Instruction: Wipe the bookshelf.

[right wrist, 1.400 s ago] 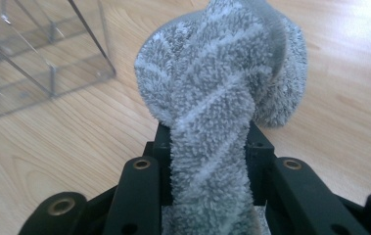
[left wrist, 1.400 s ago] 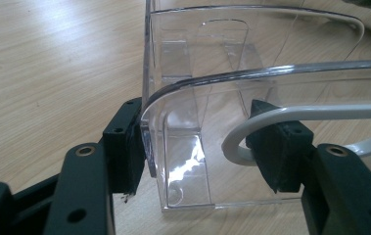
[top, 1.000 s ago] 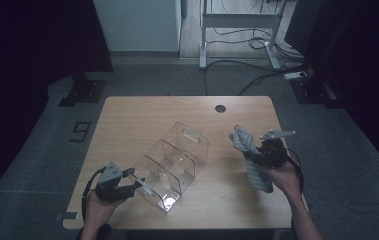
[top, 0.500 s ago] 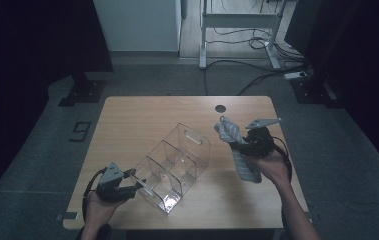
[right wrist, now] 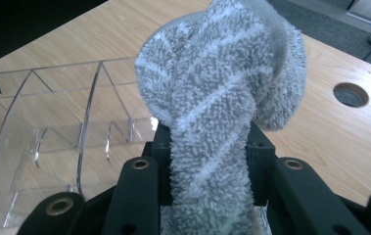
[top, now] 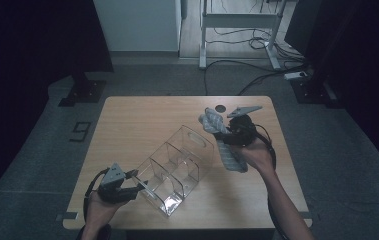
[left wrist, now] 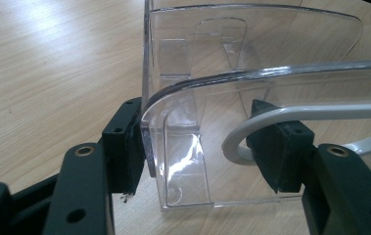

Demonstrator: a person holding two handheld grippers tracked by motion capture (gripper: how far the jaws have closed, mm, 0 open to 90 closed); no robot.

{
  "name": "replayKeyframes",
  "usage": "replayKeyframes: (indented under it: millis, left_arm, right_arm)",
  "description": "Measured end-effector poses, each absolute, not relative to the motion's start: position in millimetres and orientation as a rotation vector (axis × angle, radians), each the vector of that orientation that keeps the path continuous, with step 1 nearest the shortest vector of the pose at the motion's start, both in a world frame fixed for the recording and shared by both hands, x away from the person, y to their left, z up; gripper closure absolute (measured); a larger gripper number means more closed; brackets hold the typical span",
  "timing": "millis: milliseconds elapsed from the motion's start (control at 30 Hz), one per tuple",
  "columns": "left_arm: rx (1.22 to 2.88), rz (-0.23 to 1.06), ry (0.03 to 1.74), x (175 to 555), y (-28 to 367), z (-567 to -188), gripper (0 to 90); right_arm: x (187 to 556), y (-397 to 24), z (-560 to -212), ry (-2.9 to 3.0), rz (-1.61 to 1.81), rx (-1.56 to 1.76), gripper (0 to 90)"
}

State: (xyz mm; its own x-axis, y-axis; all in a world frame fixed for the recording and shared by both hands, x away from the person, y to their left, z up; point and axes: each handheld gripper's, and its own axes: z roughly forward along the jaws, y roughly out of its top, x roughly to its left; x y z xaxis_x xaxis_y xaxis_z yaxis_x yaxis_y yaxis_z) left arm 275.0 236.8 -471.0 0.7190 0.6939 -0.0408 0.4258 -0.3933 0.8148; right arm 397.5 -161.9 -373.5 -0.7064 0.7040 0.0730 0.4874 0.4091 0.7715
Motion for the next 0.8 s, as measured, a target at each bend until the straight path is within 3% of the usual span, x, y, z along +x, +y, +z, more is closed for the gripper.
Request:
replayKeyframes:
  millis: [800]
  left_arm:
    - [2.048,0.374,0.829,274,235,-472,41.6]
  right_arm:
    - [438,-84,-389,2.478,1.097,0.984,66.0]
